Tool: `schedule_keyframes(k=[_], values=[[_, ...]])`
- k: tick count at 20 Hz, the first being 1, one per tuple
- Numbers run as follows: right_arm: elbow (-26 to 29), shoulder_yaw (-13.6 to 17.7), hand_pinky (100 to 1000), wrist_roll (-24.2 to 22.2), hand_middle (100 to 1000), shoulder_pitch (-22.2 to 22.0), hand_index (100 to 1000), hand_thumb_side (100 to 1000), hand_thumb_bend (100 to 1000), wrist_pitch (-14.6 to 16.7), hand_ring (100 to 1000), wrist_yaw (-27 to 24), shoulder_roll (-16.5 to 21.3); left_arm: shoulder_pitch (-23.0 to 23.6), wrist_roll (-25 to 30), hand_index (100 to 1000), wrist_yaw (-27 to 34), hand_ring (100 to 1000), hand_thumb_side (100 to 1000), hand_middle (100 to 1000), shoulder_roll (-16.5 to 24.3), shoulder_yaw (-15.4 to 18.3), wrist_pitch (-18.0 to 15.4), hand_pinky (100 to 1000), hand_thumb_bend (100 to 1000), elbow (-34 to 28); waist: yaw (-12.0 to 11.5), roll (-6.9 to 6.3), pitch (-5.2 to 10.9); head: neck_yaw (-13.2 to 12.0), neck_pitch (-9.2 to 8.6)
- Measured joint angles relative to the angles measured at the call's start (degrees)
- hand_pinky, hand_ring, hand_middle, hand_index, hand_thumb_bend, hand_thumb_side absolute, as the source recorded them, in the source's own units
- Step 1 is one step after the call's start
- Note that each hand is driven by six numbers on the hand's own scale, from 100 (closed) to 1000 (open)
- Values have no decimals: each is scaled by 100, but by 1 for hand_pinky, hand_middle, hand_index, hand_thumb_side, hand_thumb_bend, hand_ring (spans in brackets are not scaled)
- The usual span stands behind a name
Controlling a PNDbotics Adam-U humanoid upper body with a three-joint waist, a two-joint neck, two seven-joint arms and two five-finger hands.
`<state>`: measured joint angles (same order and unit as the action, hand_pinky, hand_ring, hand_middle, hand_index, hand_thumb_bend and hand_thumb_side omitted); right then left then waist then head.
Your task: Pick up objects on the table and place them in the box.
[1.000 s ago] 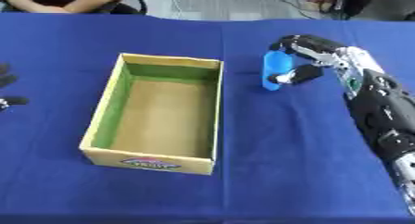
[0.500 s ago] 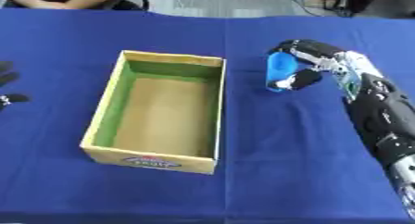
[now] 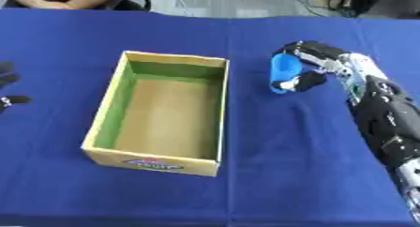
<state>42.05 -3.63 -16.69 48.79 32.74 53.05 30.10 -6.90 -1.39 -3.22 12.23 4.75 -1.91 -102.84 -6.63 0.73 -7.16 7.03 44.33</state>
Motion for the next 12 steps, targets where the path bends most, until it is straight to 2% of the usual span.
schedule_keyframes(k=[2,5,8,12], values=[[13,-10,402,72,488,-21,715,471,100,-6,368,-9,0,0,4,814,0,861,1000,864,0,0,3,627,436,0,0,0,0,0,0],[54,-28,275,230,382,-56,625,370,100,-29,246,-51,0,0,9,814,0,862,1000,864,0,0,8,627,436,0,1,-1,0,0,0],[129,-36,236,382,338,-126,585,317,100,-56,211,-88,1,0,10,814,0,862,1000,865,0,0,9,627,436,0,2,-1,0,-1,0],[301,-82,235,517,327,-255,573,328,100,-64,209,-151,8,0,11,814,0,863,1000,865,0,0,10,628,435,0,12,-1,0,-1,0]])
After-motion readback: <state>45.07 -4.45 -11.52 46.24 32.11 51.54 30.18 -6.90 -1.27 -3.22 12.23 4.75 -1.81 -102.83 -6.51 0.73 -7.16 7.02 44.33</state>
